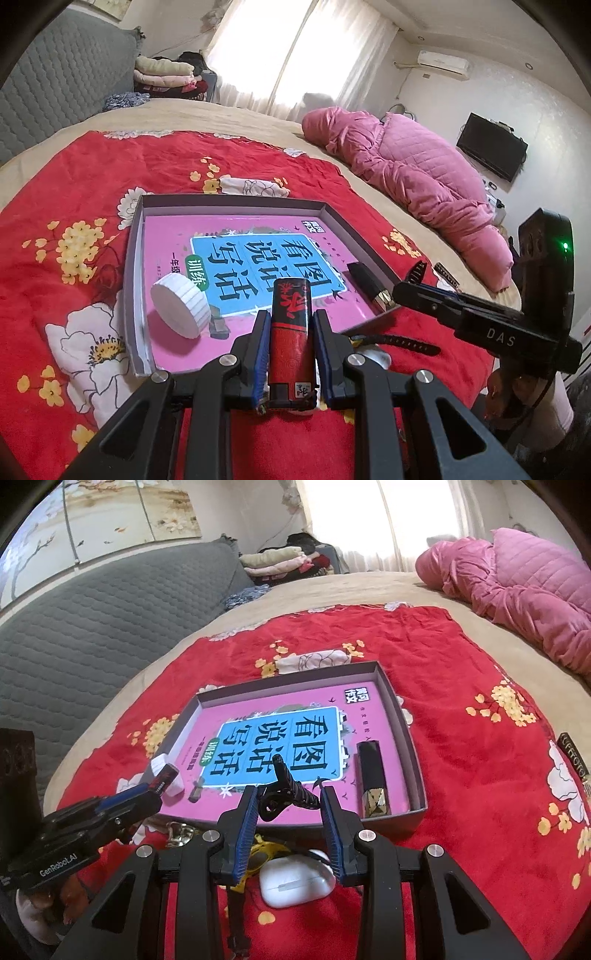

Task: Organize rigid objects
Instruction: 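Lift and carry the black cable and red lighter over the grey box with both tools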

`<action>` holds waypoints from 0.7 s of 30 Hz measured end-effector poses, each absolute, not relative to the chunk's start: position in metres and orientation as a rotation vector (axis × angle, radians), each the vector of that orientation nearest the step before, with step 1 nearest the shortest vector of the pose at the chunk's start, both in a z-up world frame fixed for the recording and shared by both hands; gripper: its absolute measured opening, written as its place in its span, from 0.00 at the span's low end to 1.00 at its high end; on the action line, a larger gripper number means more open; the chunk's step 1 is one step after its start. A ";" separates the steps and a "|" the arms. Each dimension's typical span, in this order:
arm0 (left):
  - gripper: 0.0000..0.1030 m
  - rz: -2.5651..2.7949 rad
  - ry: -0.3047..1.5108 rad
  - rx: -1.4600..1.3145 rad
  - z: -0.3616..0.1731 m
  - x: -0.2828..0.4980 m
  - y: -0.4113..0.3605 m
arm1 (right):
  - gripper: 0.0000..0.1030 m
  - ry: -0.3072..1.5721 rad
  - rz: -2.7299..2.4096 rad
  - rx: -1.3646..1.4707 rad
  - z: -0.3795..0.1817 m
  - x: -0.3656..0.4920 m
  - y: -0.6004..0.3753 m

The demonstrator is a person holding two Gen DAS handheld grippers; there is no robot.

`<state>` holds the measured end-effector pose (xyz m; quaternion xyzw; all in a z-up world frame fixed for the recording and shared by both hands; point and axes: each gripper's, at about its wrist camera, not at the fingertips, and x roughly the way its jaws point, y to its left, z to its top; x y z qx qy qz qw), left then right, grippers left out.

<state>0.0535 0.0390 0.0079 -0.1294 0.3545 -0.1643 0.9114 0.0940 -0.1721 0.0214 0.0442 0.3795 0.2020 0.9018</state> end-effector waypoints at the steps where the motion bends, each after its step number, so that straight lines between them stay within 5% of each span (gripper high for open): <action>1: 0.23 -0.337 0.725 -0.270 0.009 0.055 0.039 | 0.34 0.784 0.416 0.093 0.021 0.095 -0.172; 21: 0.23 -0.292 0.734 -0.217 -0.014 0.093 0.026 | 0.34 0.815 0.398 0.061 0.012 0.117 -0.157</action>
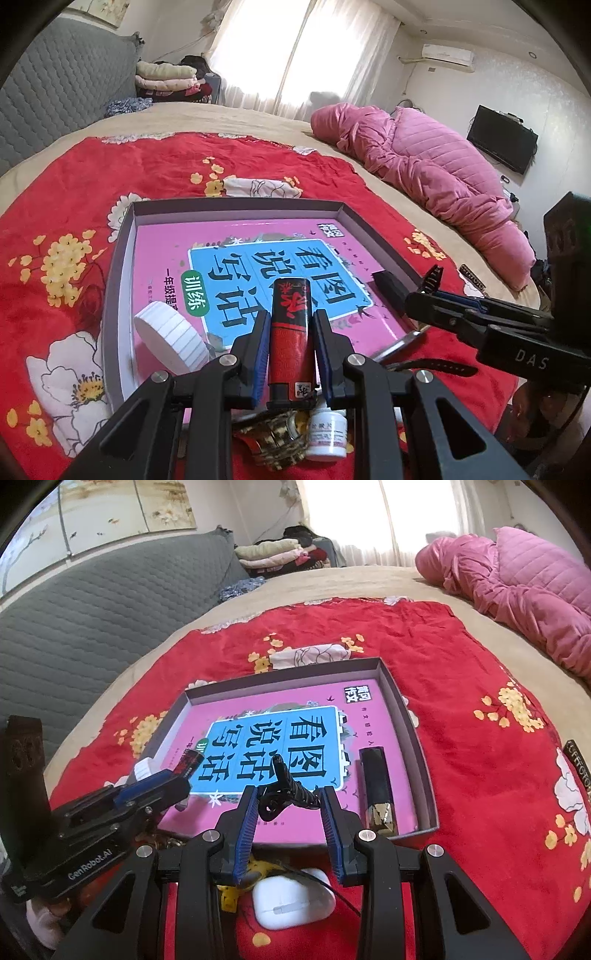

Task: Organize rigid objects
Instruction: 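Lift and carry the black cable and red lighter over the grey box with both tools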

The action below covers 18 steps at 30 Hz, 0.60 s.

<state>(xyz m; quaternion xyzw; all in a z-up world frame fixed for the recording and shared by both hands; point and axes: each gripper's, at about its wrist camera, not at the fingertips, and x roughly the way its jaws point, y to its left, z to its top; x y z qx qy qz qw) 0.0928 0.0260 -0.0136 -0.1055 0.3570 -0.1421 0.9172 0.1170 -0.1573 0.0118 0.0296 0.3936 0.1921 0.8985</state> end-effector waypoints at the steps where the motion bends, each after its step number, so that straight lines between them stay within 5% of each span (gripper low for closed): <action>1: 0.23 -0.288 0.735 -0.220 -0.015 0.094 0.027 | 0.34 0.817 0.396 0.058 0.011 0.119 -0.156; 18: 0.23 -0.287 0.795 -0.184 -0.032 0.105 0.021 | 0.34 0.889 0.351 0.010 -0.004 0.136 -0.144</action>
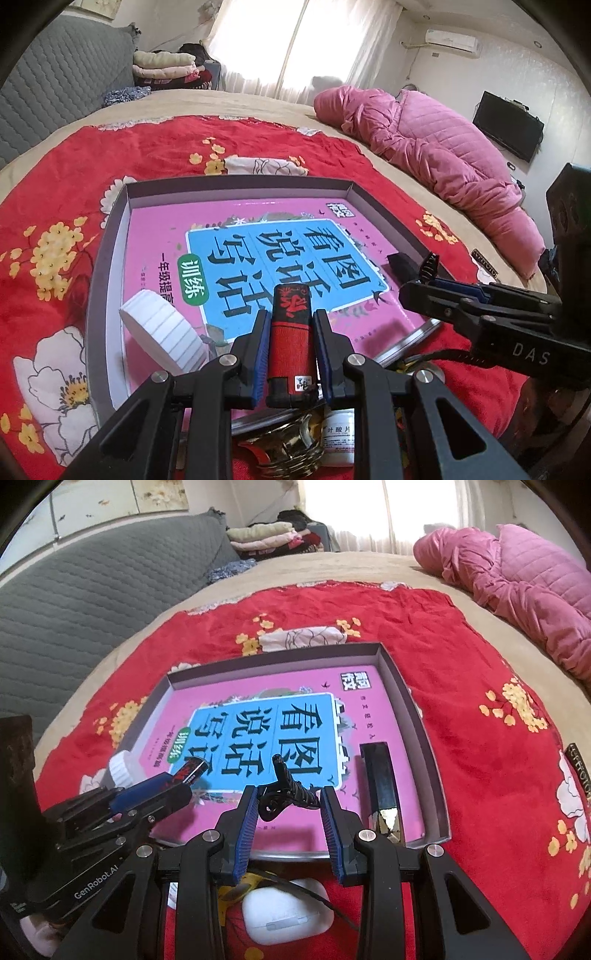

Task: Organize rigid objects
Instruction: 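Lift and carry the black cable and red lighter over the grey box with both tools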

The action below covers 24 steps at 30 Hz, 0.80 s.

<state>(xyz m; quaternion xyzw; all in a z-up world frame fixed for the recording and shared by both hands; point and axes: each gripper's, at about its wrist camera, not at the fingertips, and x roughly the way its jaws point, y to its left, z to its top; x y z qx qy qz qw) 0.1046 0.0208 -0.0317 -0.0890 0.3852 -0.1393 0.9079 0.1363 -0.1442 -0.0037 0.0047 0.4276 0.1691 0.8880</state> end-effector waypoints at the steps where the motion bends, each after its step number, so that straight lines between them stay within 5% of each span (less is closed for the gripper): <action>1: 0.23 -0.288 0.798 -0.182 -0.033 0.105 0.021 | 0.34 0.897 0.348 0.005 -0.005 0.137 -0.144; 24: 0.23 -0.266 0.828 -0.228 -0.043 0.107 0.033 | 0.34 0.976 0.307 -0.050 -0.019 0.147 -0.140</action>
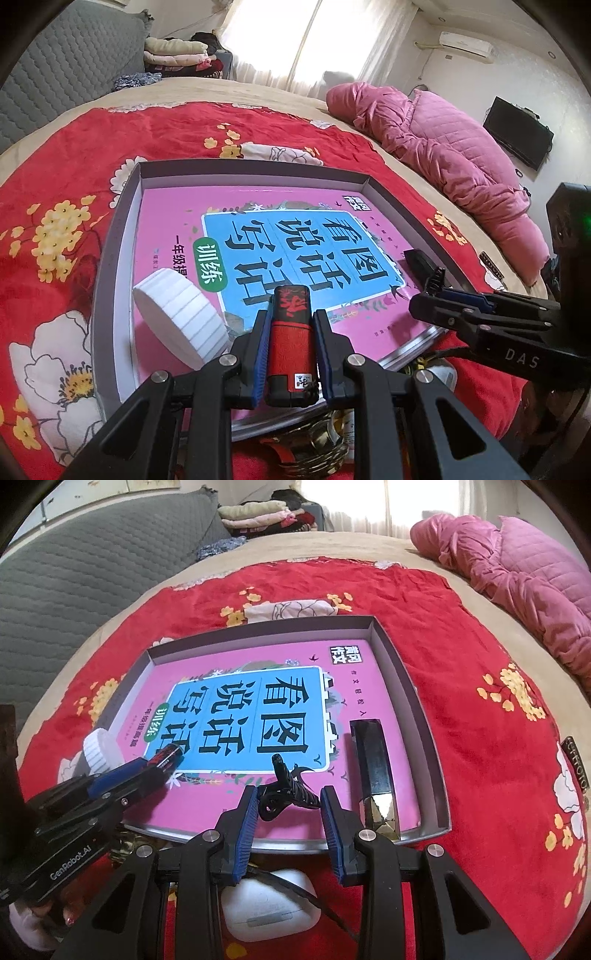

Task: Organize rigid objects
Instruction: 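Lift and carry the black cable and red lighter over the grey box with both tools, then lower and release the black cable into the box while the left tool releases the red lighter there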

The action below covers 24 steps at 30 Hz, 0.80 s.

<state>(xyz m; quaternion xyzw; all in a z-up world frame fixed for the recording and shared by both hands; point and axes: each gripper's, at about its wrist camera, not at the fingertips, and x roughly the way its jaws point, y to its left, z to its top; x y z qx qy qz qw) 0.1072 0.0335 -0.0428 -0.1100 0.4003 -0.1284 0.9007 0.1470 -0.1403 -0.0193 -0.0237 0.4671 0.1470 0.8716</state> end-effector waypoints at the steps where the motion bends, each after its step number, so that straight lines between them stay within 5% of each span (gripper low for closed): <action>1: 0.23 -0.266 0.829 -0.226 -0.043 0.107 0.033 | 0.34 0.982 0.306 -0.056 -0.020 0.148 -0.139; 24: 0.23 -0.269 0.831 -0.227 -0.043 0.107 0.032 | 0.34 1.057 0.297 -0.108 -0.030 0.164 -0.126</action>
